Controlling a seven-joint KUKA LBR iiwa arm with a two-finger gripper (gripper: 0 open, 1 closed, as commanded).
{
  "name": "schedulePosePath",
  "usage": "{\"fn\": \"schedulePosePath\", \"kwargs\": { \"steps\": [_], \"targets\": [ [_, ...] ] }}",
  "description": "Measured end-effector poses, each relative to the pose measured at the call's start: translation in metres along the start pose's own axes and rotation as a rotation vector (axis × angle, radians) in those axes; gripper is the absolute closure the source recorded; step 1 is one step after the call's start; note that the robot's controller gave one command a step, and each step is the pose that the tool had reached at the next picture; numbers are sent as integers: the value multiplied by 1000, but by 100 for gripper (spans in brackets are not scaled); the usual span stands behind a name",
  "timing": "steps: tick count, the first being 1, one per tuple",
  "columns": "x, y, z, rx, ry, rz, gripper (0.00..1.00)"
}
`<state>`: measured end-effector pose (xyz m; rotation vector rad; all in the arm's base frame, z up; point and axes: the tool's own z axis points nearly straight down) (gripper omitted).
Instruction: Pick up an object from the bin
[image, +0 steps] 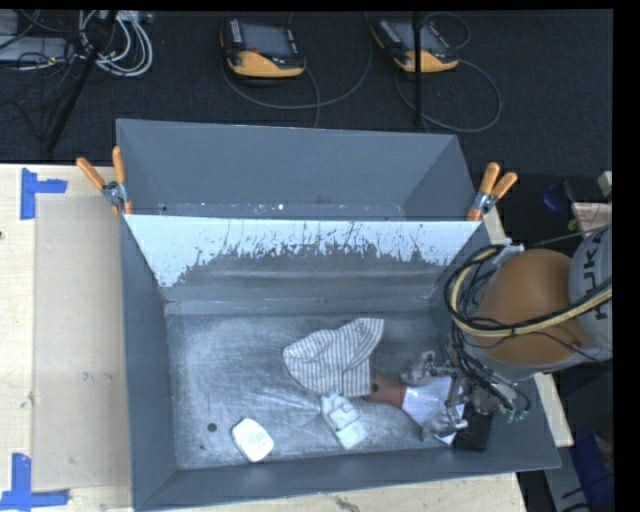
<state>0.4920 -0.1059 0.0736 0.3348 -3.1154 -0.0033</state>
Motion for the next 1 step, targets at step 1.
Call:
{"fn": "schedulePosePath", "kwargs": {
  "steps": [1],
  "targets": [
    [0,0,0,0,0,-1,100]
  ]
}}
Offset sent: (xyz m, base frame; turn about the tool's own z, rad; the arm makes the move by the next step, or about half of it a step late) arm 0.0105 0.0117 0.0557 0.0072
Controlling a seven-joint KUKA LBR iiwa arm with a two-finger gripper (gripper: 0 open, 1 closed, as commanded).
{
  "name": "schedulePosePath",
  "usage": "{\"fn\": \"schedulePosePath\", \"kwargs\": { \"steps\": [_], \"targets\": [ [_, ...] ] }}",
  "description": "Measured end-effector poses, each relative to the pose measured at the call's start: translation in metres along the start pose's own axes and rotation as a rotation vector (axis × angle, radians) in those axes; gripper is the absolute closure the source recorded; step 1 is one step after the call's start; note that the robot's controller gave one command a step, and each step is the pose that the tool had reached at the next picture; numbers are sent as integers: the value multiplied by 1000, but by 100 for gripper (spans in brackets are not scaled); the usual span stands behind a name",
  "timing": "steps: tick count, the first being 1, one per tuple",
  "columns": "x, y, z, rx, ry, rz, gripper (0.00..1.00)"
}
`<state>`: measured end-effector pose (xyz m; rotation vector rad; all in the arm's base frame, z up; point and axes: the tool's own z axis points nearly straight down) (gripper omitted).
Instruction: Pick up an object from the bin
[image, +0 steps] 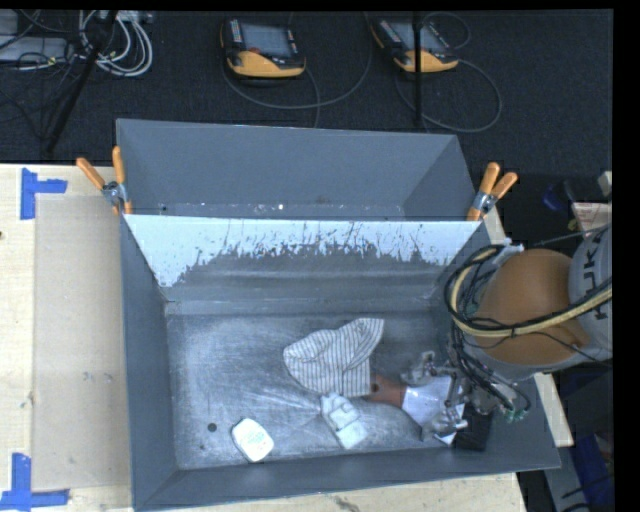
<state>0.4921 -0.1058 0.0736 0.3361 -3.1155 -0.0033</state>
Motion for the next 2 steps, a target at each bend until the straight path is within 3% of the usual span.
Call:
{"fn": "schedulePosePath", "kwargs": {
  "steps": [1,2],
  "targets": [
    [-7,9,-34,-4,-2,5,100],
    [10,-4,-148,1,-8,2,100]
  ]
}}
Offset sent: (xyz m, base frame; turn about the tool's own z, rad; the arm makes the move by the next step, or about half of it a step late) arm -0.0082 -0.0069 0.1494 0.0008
